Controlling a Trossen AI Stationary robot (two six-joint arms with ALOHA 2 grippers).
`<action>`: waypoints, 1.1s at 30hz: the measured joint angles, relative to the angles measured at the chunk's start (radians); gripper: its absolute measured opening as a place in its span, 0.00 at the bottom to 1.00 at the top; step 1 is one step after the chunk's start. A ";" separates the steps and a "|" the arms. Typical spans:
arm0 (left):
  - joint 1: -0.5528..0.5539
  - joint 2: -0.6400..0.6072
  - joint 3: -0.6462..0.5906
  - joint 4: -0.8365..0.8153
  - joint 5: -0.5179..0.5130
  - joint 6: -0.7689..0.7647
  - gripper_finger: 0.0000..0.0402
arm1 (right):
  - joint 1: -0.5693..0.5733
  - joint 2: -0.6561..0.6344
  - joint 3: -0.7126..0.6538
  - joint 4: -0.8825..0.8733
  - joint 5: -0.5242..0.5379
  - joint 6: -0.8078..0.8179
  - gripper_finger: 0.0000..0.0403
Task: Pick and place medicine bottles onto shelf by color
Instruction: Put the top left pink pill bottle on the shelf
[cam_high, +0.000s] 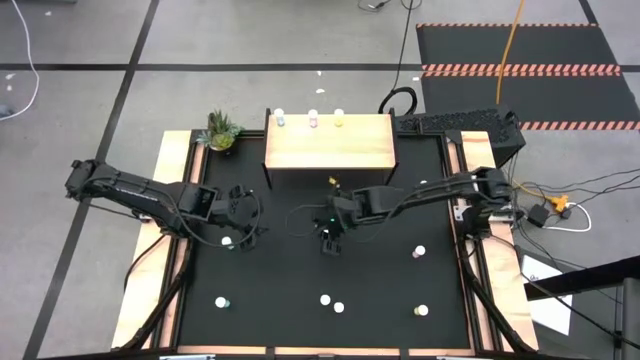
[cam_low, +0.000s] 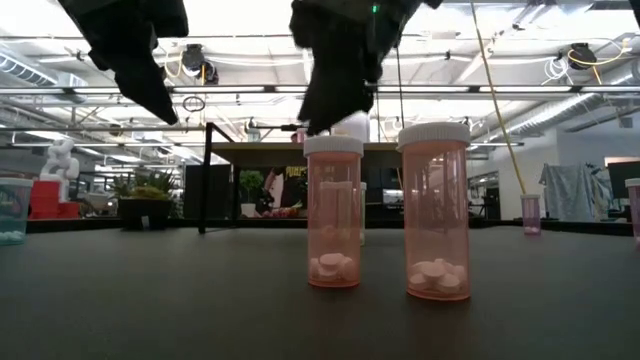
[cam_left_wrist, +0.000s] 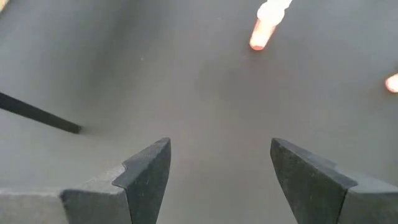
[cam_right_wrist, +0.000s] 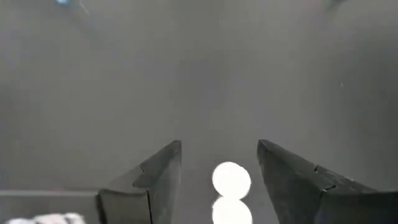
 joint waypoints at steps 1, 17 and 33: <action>0.000 0.000 0.000 0.000 -0.011 0.000 0.68 | -0.002 0.010 0.002 -0.003 -0.001 -0.021 0.50; 0.008 0.000 0.000 -0.002 -0.101 -0.106 0.68 | 0.008 0.105 0.003 -0.009 -0.002 -0.223 0.50; 0.007 0.001 0.000 -0.007 -0.102 -0.088 0.68 | -0.020 0.108 -0.027 -0.046 -0.033 -0.184 0.50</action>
